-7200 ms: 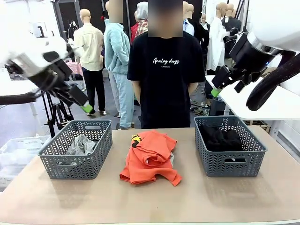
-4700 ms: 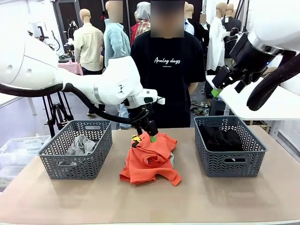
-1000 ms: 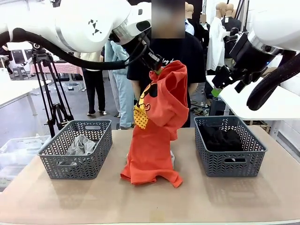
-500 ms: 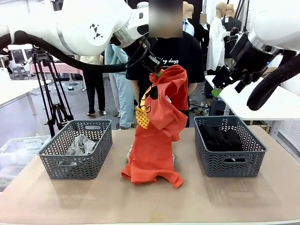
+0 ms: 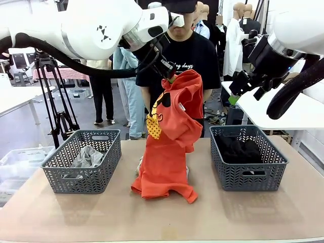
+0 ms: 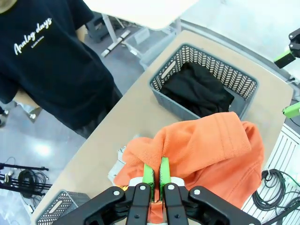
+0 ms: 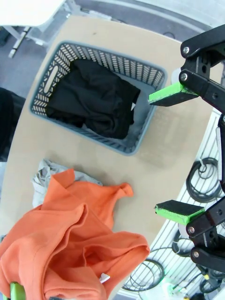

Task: Sort the tops and bottoms.
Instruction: Sort the clothes according to human instructions.

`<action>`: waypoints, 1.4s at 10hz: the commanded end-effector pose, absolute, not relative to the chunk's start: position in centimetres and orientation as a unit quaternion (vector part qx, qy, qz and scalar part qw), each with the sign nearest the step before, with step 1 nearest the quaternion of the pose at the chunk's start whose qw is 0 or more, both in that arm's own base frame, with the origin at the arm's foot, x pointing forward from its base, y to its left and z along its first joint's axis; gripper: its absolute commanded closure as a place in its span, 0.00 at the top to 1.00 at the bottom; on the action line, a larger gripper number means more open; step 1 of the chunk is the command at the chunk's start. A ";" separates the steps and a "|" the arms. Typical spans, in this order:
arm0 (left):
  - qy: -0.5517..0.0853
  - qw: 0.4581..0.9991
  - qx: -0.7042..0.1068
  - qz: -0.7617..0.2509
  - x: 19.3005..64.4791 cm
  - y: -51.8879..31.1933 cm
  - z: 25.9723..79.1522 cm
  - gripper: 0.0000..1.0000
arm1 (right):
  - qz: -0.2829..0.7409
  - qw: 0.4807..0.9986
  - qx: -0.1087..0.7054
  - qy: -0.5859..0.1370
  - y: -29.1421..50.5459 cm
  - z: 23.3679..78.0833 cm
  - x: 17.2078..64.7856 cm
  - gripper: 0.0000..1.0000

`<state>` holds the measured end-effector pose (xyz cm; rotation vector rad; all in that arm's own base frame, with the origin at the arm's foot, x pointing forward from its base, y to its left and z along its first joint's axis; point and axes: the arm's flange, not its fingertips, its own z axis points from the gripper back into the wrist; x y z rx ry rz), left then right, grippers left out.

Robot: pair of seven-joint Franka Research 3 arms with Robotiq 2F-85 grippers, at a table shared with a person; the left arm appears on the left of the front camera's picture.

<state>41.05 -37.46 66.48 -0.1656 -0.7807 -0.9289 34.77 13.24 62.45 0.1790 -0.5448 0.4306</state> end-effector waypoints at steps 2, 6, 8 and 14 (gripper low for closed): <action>-0.365 0.819 -0.079 -0.436 41.0 -37.4 67.1 0.00 | 0.210 0.938 0.084 -0.261 13.3 62.6 34.7 1.00; -0.365 0.819 -0.079 -0.436 41.0 -37.4 67.1 0.00 | 0.210 0.938 0.084 -0.261 13.3 62.6 34.7 1.00; -0.365 0.819 -0.079 -0.436 41.0 -37.4 67.1 0.00 | 0.210 0.938 0.084 -0.261 13.3 62.6 34.7 1.00; -0.365 0.819 -0.079 -0.436 41.0 -37.4 67.1 0.00 | 0.210 0.938 0.084 -0.261 13.3 62.6 34.7 1.00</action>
